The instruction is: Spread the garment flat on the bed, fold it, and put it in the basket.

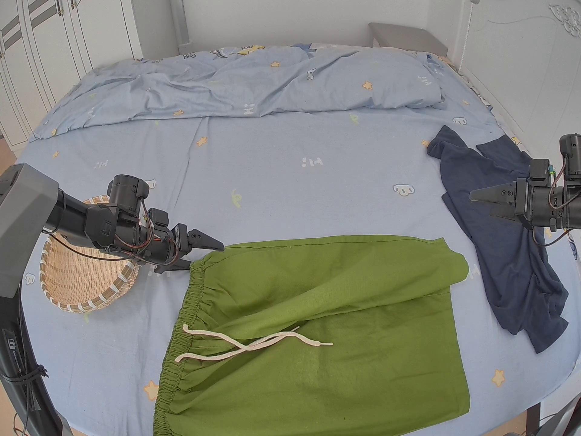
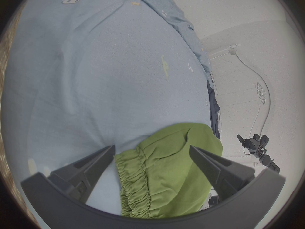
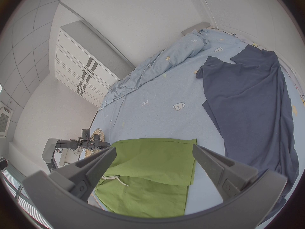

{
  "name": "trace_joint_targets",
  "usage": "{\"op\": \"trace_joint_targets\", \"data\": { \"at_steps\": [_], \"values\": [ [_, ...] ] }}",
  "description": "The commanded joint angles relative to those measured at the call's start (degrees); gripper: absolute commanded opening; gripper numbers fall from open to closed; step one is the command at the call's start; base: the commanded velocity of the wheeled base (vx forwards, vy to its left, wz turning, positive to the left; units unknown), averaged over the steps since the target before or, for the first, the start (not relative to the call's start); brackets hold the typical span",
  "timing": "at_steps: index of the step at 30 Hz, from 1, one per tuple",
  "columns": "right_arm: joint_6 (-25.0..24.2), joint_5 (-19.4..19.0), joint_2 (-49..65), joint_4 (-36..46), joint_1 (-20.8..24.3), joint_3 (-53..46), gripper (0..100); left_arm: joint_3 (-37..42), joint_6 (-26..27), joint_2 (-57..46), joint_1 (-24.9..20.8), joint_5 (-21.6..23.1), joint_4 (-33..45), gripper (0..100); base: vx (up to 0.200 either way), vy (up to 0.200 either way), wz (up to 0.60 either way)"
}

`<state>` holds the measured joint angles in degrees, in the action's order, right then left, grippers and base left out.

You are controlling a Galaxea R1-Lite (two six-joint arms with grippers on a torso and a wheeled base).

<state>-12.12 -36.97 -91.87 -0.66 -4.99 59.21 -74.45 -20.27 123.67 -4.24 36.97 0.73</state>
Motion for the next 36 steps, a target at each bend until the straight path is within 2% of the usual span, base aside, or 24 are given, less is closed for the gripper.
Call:
{"op": "trace_joint_targets", "data": {
  "at_steps": [1, 14, 25, 32, 36],
  "values": [
    [-0.01, -0.03, 0.02, -0.04, -0.02, 0.03, 100, 0.36, -0.03, 0.16, -0.24, 0.29, 0.50, 0, 0.000, 0.000, 0.00],
    [-0.01, 0.06, -0.42, -0.04, -0.02, 0.20, 100, 0.44, -0.03, -2.38, 0.73, 0.56, 0.41, 0, 0.000, 0.000, 0.00],
    [-0.10, 0.32, -3.05, -0.04, -0.11, 0.73, 100, 0.80, -0.12, -8.27, 5.47, 0.56, 0.06, 0, 0.000, 0.000, 0.00],
    [-0.36, 0.41, -8.33, 0.31, -0.73, 3.19, 100, 2.38, 0.06, -8.36, 4.59, 0.56, 0.06, 0, 0.000, 0.000, 0.00],
    [-0.28, 0.32, -14.13, 0.57, -0.81, 9.26, 100, 2.55, 0.15, -8.36, 2.92, 0.56, 0.06, 0, 0.000, 0.000, 0.00]
  ]
}}
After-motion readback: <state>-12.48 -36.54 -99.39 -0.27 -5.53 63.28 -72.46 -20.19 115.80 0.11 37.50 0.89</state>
